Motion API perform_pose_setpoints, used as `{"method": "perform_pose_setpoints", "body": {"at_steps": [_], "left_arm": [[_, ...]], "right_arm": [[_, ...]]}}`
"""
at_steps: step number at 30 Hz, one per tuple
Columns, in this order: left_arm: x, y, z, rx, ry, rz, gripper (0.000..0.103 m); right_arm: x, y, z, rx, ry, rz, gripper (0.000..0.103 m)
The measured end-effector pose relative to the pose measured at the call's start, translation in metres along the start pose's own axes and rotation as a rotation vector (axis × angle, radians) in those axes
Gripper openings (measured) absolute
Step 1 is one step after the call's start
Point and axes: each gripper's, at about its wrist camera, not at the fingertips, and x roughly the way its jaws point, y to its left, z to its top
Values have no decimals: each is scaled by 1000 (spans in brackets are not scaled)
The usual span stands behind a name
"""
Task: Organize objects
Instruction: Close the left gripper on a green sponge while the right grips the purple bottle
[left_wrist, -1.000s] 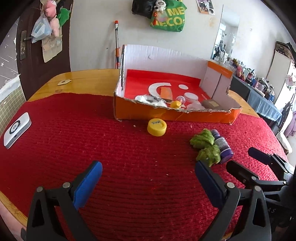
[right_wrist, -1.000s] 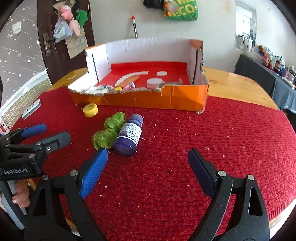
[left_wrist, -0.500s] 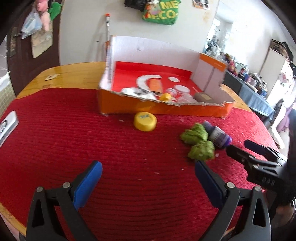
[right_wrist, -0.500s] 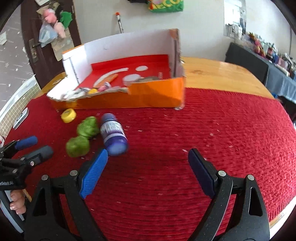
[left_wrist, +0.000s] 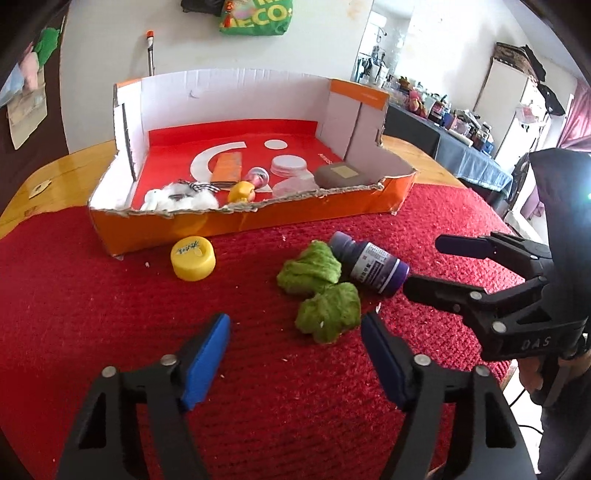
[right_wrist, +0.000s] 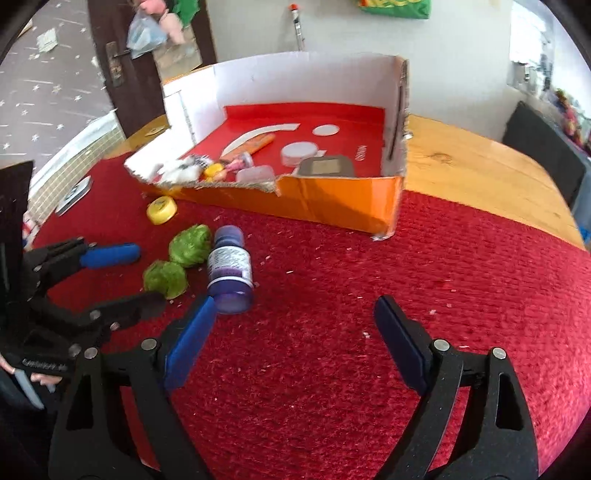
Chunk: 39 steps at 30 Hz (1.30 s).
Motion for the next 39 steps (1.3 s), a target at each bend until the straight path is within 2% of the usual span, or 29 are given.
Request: {"method": "perform_pose_setpoints", "body": {"at_steps": [6, 11, 13, 20, 28, 32, 35, 39], "left_arm": [[3, -2, 3, 33, 10, -34, 59], [5, -6, 4, 65, 22, -83, 38], [5, -7, 5, 70, 27, -109, 34], [7, -9, 4, 82, 19, -107, 33], [9, -10, 5, 82, 19, -89, 34], [10, -11, 5, 83, 12, -89, 33], [8, -10, 4, 74, 4, -96, 32], [-1, -9, 1, 63, -12, -105, 32]], "right_arm": [[10, 7, 0, -38, 23, 43, 79], [17, 13, 4, -73, 26, 34, 71], [18, 15, 6, -81, 26, 33, 70], [23, 24, 8, -128, 27, 17, 65], [27, 31, 13, -166, 27, 11, 54], [29, 34, 15, -171, 28, 28, 45], [31, 37, 17, -171, 20, 50, 27], [26, 38, 16, -160, -3, 49, 27]]}}
